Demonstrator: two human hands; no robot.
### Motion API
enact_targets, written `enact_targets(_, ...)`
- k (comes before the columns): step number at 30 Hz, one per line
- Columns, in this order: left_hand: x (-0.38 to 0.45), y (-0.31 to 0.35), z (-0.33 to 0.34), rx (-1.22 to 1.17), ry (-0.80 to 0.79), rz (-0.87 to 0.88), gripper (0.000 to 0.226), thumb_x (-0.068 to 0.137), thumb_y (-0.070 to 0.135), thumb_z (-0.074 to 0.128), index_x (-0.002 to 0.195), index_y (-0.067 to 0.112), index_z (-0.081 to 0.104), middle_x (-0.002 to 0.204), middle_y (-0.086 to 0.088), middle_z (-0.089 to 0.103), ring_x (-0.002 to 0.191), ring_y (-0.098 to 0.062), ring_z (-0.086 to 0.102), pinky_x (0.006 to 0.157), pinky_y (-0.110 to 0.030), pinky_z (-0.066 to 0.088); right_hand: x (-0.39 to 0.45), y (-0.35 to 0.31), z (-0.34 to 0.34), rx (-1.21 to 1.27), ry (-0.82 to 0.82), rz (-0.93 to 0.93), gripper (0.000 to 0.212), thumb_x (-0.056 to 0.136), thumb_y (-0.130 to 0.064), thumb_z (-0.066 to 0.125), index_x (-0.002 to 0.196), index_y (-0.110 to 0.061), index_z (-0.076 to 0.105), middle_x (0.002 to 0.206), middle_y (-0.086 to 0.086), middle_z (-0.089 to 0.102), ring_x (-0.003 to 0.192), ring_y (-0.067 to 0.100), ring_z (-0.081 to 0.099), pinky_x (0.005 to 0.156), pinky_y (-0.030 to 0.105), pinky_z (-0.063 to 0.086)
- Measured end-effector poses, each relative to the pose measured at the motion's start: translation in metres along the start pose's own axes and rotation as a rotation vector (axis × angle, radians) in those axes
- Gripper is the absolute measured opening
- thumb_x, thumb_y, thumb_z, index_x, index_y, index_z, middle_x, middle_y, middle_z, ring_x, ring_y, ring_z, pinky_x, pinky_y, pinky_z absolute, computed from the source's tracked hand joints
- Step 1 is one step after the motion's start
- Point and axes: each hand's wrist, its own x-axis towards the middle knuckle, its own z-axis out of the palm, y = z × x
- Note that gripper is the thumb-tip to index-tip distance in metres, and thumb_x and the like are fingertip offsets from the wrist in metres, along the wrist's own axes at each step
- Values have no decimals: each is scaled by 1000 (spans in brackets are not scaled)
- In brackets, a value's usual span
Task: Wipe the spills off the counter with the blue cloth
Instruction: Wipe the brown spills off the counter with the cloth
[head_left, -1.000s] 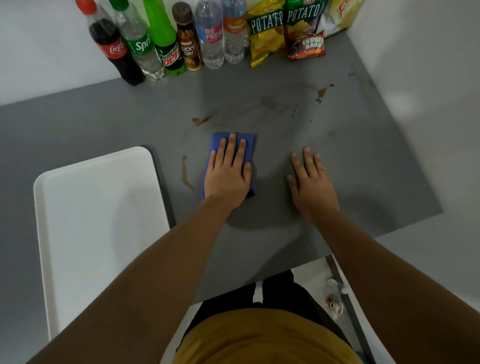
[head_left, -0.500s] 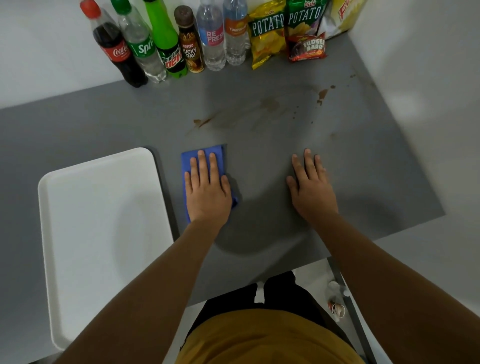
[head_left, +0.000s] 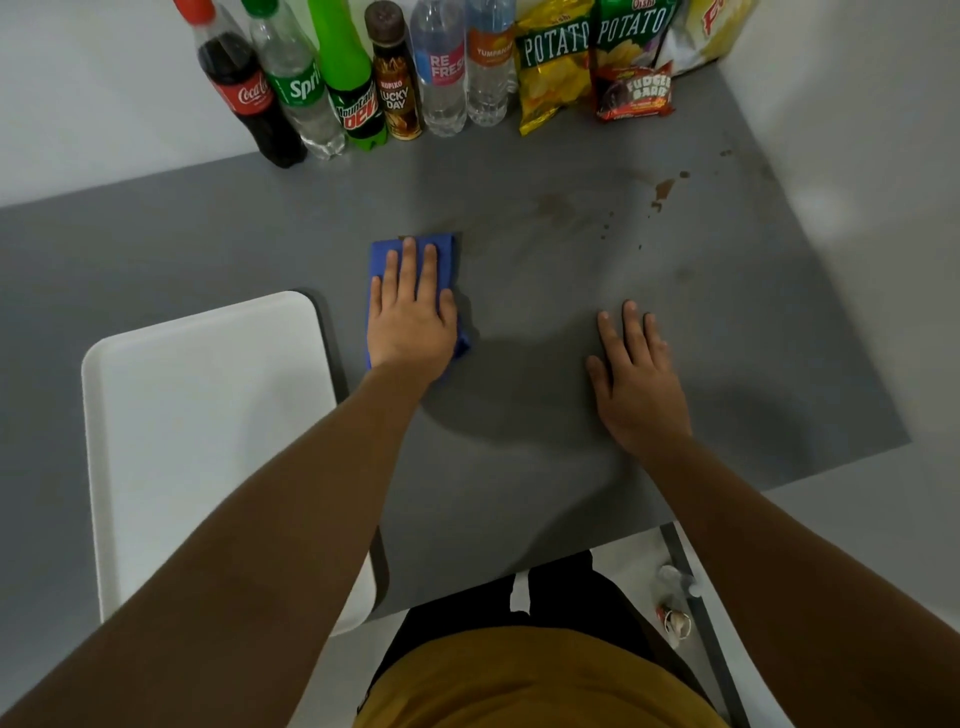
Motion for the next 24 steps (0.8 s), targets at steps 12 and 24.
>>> enact_targets(12,-69,7,21,18,28,-75,62,108,43,18,162,21,-5,170,-3,-7,157,-23,-5,128,-43,1,-1,-4,-7,-26,-37,32,60,108,-45,32,162,-23,20,170,8,9,157,32,5,127,46,11)
enact_targets(24,-1,-6,6,-30,67,-187,62,107,42,21,162,22,0,171,-4,-2,157,-25,-3,128,-47,2,1,5,-4,-5,-41,1,60,107,-50,32,161,-31,15,171,1,6,157,25,0,126,44,14)
